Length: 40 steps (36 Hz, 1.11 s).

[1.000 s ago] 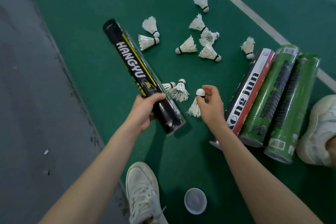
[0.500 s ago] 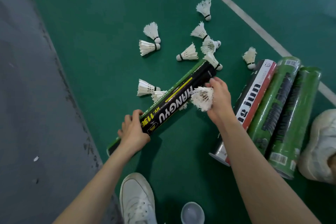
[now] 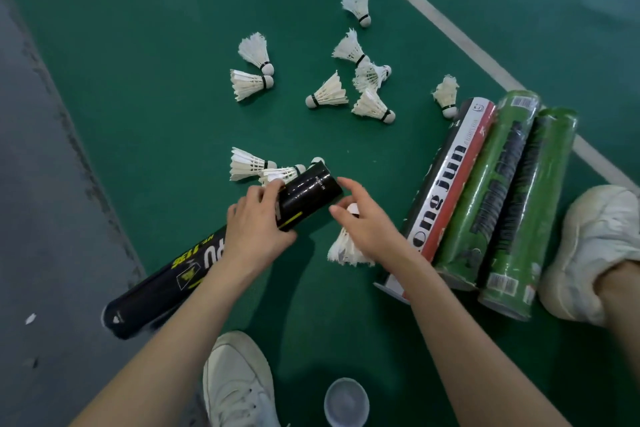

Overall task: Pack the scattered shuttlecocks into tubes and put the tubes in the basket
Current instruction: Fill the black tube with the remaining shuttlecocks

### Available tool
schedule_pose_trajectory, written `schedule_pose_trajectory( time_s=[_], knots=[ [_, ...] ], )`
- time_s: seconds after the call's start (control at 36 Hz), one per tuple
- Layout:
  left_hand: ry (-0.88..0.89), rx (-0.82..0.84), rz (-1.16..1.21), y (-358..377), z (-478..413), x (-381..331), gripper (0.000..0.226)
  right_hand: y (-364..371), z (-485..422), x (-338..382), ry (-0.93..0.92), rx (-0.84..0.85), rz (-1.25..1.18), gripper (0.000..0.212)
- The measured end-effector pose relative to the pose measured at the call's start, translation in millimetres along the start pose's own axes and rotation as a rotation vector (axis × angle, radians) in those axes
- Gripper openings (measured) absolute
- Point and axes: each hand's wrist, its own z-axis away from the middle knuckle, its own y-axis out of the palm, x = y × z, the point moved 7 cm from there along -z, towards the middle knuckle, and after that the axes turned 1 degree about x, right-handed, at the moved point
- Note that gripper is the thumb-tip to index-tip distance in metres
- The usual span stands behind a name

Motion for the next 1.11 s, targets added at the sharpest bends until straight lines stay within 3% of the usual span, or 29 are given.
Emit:
schedule_pose_trajectory(
  time_s=[0.17,0.33,0.42,0.61,0.94,1.11],
  knots=[
    [-0.056,0.066,-0.098,4.3,17.3,17.1,0.090,9.6,-8.6,-26.6,0.059,0.063,0.318,0.070],
    [-0.090,0.119,-0.158,10.6,28.2,28.9,0.086,-0.7,-7.5,-30.0,0.093,-0.209,0.519,0.074],
    [-0.102,0.126,-0.205,15.4,30.7,31.6,0.086,14.2,2.5,-43.2,0.190,-0.145,0.653,0.080],
    [-0.118,0.143,-0.254,31.6,36.3,35.3,0.085,40.4,5.7,-59.5,0.206,-0.056,0.417,0.037],
    [-0.200,0.063,-0.214,21.4,39.0,68.8,0.076,68.4,-6.6,-47.9,0.191,-0.108,0.209,0.038],
    [-0.204,0.040,-0.183,18.3,41.8,77.1,0.075,32.5,-11.4,-35.3,0.104,-0.174,-0.049,0.031]
  ],
)
